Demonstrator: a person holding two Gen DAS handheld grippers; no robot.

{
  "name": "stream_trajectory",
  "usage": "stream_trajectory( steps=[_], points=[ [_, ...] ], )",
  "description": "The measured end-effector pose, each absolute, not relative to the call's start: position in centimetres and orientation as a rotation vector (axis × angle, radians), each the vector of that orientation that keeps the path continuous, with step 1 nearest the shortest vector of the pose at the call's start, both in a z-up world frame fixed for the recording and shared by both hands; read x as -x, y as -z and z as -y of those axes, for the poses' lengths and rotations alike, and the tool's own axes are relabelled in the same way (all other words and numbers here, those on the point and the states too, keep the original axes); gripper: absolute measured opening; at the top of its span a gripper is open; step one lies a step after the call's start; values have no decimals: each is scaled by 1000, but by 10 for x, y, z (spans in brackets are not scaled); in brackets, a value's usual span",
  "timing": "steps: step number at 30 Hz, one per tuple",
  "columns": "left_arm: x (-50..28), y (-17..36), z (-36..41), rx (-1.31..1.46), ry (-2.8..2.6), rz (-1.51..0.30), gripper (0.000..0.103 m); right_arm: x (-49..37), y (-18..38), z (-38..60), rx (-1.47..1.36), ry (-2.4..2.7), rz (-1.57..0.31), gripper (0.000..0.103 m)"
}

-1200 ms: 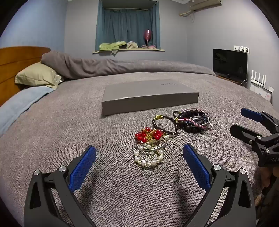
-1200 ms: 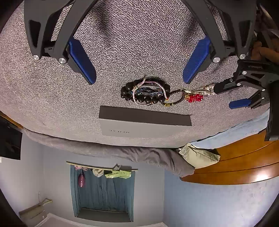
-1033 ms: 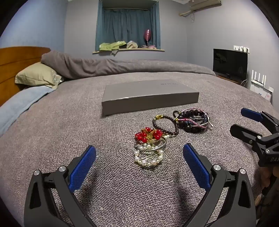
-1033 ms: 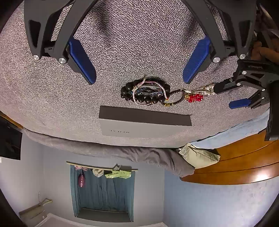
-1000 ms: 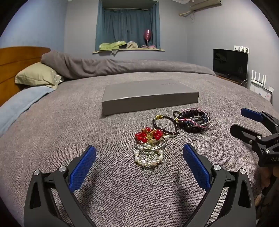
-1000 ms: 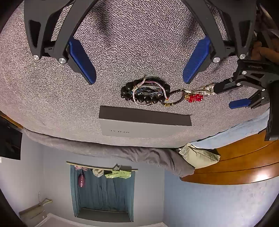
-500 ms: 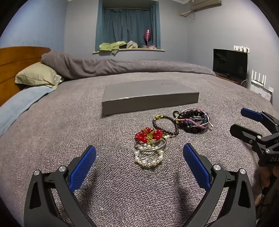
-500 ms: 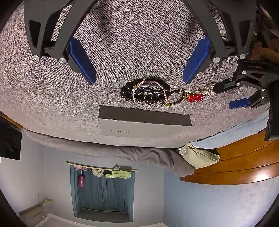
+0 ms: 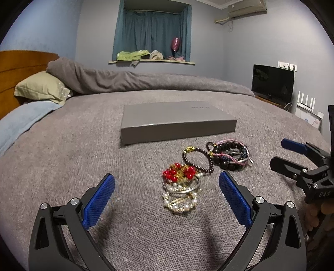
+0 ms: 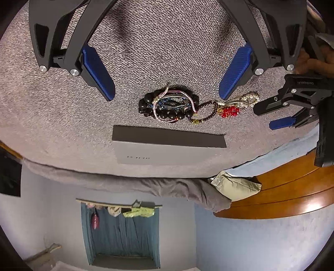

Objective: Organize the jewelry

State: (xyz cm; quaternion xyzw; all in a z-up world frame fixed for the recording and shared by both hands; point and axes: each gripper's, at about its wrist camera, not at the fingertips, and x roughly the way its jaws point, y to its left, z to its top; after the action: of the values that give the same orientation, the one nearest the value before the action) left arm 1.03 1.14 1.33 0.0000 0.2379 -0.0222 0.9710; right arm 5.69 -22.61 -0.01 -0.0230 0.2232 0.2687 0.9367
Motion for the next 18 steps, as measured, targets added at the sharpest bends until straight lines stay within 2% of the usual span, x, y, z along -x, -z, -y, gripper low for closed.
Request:
stream_trajectory(
  steps=[8, 11, 15, 16, 17, 18],
  points=[
    [-32, -8, -7, 9, 130, -611, 96, -70, -3, 226, 9, -605, -519, 98],
    [-43, -8, -8, 19, 150, -636, 96, -69, -6, 222, 41, -601, -505, 93],
    [-54, -10, -10, 16, 150, -657, 92, -72, -6, 222, 2, -621, -524, 93],
    [-57, -8, -9, 1, 150, -664, 85, -73, -6, 222, -9, -624, -527, 93],
    [-60, -7, -9, 1, 163, -679, 71, -73, -6, 222, -10, -621, -527, 93],
    [-63, -6, -8, -6, 168, -689, 62, -73, -6, 222, -8, -617, -525, 93]
  ],
)
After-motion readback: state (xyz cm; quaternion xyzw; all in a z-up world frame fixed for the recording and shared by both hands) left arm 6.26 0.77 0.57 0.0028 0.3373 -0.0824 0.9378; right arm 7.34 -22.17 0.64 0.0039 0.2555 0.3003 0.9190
